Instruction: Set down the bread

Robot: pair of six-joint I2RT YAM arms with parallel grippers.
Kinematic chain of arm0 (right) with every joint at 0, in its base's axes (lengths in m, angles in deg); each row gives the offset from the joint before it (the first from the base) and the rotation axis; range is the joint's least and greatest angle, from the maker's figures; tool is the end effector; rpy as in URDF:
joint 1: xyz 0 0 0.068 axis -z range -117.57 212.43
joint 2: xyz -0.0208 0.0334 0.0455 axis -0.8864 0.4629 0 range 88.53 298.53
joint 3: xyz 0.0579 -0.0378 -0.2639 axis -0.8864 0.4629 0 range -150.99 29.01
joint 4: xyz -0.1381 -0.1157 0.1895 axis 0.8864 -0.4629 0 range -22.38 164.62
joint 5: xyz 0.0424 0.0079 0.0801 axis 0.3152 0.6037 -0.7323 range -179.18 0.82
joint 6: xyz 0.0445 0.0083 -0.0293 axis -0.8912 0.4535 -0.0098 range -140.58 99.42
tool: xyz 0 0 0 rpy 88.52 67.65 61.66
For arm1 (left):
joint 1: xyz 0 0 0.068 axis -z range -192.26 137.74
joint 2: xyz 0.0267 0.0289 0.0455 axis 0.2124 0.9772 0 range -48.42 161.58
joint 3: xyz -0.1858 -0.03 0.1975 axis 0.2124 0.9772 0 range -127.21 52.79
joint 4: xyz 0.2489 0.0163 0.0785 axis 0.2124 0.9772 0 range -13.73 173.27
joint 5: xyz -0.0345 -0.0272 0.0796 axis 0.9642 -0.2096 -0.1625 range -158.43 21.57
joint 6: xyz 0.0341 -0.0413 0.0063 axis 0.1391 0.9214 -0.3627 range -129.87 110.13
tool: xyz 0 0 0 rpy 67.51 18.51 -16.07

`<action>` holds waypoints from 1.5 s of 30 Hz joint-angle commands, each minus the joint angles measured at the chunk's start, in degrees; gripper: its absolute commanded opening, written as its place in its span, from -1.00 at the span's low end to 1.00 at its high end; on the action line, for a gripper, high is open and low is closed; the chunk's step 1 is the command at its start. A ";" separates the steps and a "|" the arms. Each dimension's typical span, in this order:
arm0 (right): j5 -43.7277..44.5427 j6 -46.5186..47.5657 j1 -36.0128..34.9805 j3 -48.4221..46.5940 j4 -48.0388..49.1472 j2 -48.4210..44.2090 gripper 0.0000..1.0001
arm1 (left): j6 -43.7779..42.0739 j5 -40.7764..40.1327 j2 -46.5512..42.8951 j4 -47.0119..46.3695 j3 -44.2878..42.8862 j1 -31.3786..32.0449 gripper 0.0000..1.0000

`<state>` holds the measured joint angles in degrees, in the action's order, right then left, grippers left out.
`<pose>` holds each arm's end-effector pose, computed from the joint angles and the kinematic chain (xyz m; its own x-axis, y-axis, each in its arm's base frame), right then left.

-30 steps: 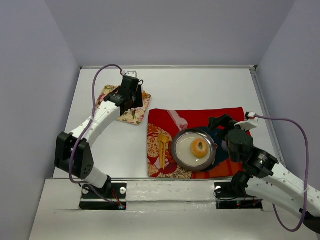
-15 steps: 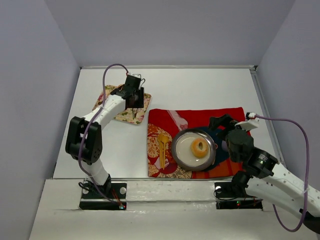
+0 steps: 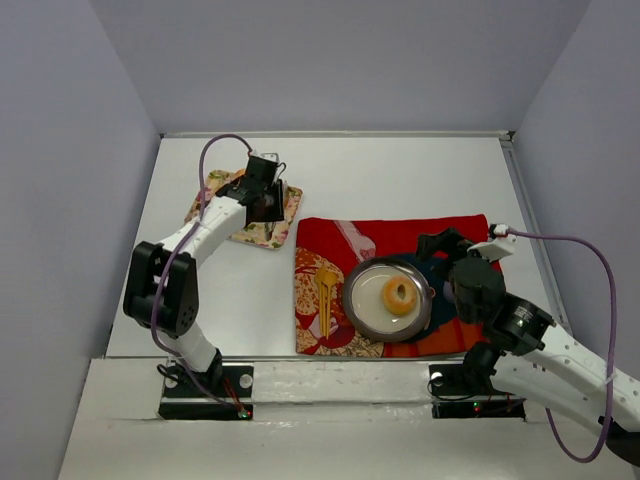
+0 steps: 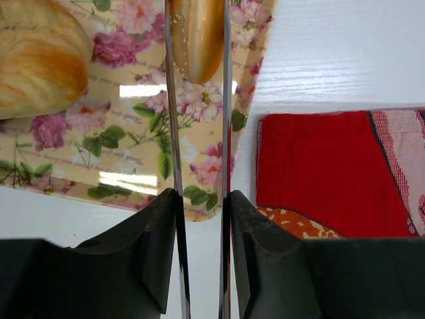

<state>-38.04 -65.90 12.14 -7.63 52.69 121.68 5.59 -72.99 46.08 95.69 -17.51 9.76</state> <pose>0.1052 0.0833 0.3021 -0.1497 0.5181 -0.8421 0.1362 0.8544 0.5015 0.3423 -0.1354 0.2554 -0.7018 -0.0029 -0.7124 0.1383 0.9804 -0.1402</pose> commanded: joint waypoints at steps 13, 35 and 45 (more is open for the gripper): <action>1.86 -1.53 0.01 -0.53 1.02 0.25 1.00 | 9.31 2.19 -22.51 -0.61 2.36 17.14 -0.66; 1.69 -1.00 0.01 0.61 0.93 -2.91 1.00 | 30.59 -4.49 -18.29 8.35 10.98 51.10 -0.56; 1.86 -1.17 0.01 0.70 0.93 -3.09 1.00 | 32.00 -5.29 -22.24 10.29 10.27 52.33 0.27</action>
<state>-38.39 -66.47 12.14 -7.52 52.69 118.66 36.28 -76.09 27.79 104.59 -4.42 61.32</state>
